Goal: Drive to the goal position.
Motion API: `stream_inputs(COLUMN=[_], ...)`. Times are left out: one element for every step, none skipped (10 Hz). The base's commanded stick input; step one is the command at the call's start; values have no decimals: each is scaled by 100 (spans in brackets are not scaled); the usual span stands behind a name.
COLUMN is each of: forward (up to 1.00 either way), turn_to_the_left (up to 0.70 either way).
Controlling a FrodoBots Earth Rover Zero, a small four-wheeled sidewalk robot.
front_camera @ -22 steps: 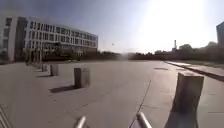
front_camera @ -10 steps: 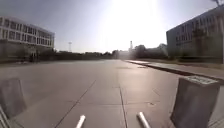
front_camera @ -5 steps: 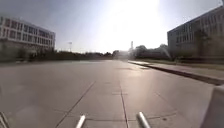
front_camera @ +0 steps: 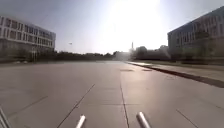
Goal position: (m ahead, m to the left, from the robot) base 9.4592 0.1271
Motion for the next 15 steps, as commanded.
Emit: stream_inputs(forward=[70,70,70,70,70,70,70,70,70,70,70,70,70,70,70], turn_to_the_left=[0,0,0,0,0,0,0,0,0,0,0,0,0,0,0])
